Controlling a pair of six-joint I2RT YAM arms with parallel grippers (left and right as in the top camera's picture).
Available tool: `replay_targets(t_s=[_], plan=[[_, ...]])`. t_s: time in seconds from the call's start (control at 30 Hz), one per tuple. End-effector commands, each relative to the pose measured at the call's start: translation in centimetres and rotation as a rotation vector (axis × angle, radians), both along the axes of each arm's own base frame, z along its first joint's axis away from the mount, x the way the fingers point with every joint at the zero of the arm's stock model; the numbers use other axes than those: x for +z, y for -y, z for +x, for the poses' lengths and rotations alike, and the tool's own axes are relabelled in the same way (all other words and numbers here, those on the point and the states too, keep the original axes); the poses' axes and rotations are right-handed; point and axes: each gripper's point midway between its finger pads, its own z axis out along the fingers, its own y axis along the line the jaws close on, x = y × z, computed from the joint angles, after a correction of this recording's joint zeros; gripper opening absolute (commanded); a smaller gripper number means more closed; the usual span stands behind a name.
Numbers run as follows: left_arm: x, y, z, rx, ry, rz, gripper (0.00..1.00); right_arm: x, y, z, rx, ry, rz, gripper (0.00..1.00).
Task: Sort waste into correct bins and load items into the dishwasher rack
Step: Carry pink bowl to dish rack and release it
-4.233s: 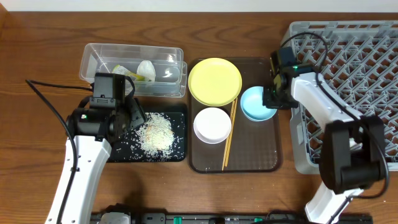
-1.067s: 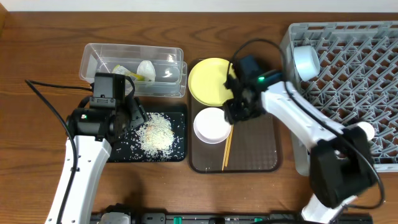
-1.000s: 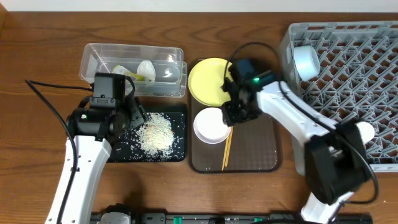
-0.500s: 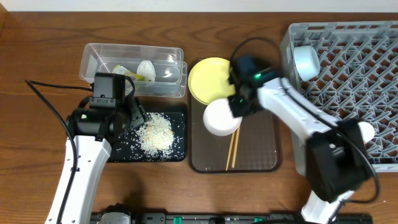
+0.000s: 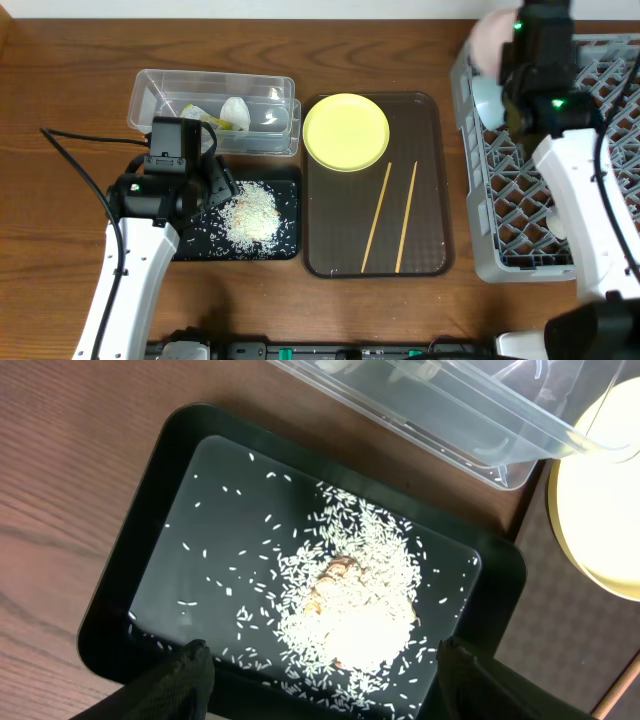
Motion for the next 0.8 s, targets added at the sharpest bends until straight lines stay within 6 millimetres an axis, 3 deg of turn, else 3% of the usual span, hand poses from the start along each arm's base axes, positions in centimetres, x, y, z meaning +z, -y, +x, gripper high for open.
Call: replay_targets(t_s=[0.0,0.2,0.33,0.53,0.77], plan=[[0.2,-0.5,0.2,0.014,0.006,0.017,0.74,-1.4,5.7,-0.7,-0.179,-0.12,-0.207,0.01],[0.2,-0.5,0.2,0.014,0.006,0.017,0.74,-4.0,11.9,-0.6,-0.396,-0.171,-0.322,0.01],[0.2,-0.4,0.2,0.014,0.005,0.017,0.75,-5.4,14.0,-0.6,-0.499,-0.172,-0.358,0.01],[0.2,-0.4,0.2,0.014,0.006,0.017,0.74,-8.7,14.3,0.4,-0.494,-0.216,-0.363,0.01],[0.2,-0.4,0.2,0.014,0.005,0.017,0.74,-11.1,13.0,1.6,-0.454,-0.225,-0.339,0.01]])
